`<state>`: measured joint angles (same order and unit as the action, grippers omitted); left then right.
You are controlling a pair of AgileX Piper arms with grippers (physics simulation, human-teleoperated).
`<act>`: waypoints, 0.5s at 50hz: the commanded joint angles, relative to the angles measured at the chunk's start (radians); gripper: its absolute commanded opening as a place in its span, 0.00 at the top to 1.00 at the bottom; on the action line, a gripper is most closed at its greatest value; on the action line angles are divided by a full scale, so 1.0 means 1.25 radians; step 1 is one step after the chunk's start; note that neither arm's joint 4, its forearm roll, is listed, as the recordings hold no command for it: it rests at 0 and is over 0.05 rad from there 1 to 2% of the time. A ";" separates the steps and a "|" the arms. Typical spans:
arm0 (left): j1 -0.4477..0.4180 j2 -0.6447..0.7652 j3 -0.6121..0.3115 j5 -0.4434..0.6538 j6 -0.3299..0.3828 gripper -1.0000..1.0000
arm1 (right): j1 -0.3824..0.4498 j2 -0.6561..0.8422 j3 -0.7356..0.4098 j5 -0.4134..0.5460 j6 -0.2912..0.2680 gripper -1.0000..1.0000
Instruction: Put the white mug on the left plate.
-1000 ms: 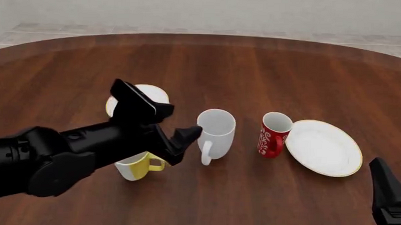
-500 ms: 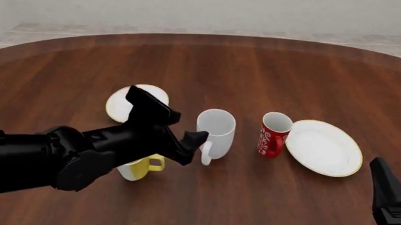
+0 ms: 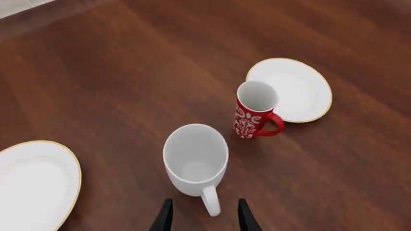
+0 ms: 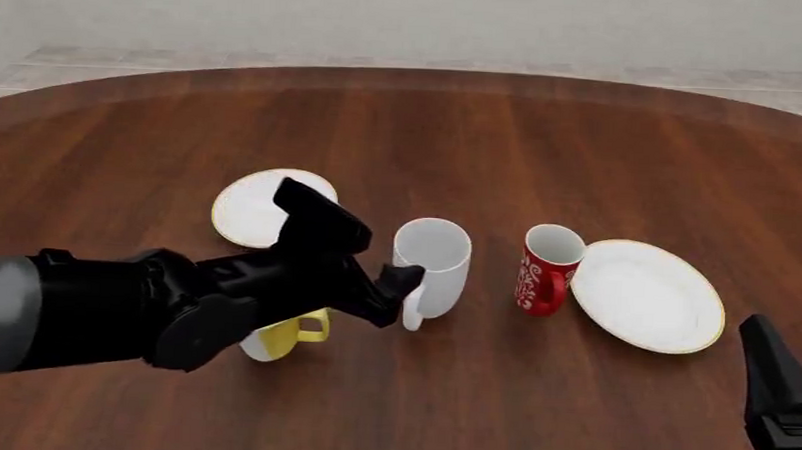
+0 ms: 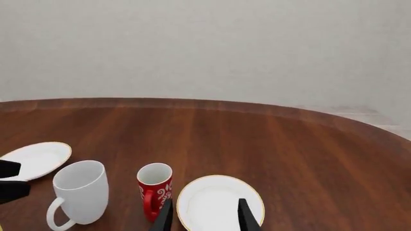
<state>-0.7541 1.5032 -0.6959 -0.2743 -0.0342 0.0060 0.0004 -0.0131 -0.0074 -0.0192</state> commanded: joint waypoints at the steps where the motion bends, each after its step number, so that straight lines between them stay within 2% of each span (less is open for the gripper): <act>1: 0.007 0.042 -0.017 -0.009 -0.006 0.00 | 0.000 0.000 0.000 0.001 0.001 0.00; 25: 0.007 0.132 -0.044 -0.022 -0.045 0.00 | 0.001 0.000 0.002 -0.001 0.006 0.00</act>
<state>-0.7431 1.6349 -0.7401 -0.2969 -0.0759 0.0072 0.0006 -0.0130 -0.0061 -0.0147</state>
